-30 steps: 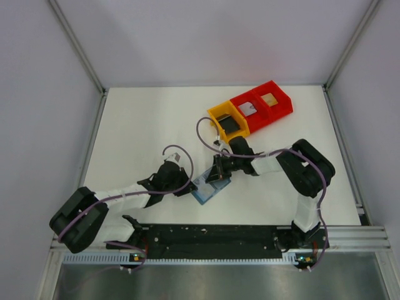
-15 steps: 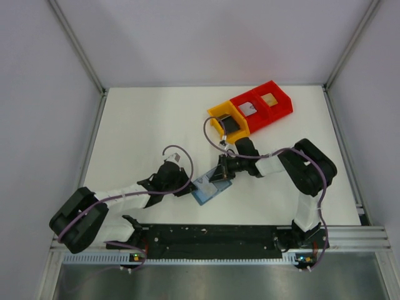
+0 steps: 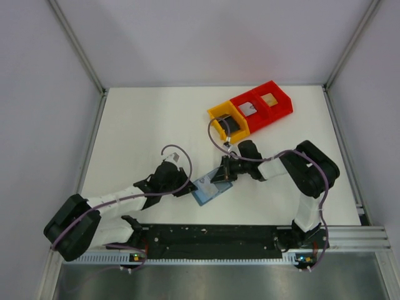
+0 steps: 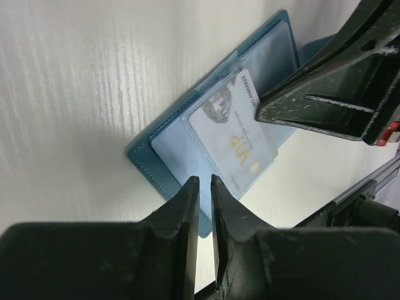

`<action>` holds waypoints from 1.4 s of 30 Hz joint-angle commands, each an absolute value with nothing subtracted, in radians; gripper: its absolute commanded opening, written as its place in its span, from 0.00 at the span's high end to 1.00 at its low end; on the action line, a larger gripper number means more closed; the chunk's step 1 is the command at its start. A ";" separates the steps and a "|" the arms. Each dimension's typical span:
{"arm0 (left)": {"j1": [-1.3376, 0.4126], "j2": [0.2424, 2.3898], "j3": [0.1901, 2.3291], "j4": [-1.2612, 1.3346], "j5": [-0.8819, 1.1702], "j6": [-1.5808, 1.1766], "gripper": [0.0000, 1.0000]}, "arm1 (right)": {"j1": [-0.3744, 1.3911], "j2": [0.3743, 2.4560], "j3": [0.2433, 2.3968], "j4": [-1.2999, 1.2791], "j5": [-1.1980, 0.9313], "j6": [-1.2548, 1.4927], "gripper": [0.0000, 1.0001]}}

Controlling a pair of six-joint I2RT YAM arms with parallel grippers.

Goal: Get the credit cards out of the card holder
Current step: Remove the credit card from the card holder.

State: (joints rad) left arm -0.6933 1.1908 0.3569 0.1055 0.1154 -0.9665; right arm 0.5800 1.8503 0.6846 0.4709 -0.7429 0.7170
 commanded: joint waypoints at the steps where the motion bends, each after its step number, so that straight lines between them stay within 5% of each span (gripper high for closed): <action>1: -0.687 1.155 0.400 0.150 0.133 -0.976 0.82 | 0.592 1.822 0.667 0.526 -0.684 0.747 1.00; 25: -0.687 1.434 0.466 0.107 0.106 -0.953 0.84 | 0.614 1.825 0.684 0.493 -0.663 0.721 1.00; 42: -0.687 1.417 0.425 0.087 0.110 -0.933 0.84 | 0.583 1.782 0.689 0.405 -0.627 0.673 1.00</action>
State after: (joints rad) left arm -0.6891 1.3903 0.4515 0.1734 0.1402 -0.9688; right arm 0.5903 1.8034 0.6804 0.4259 -0.6464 0.7097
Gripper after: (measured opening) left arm 0.159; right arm 0.003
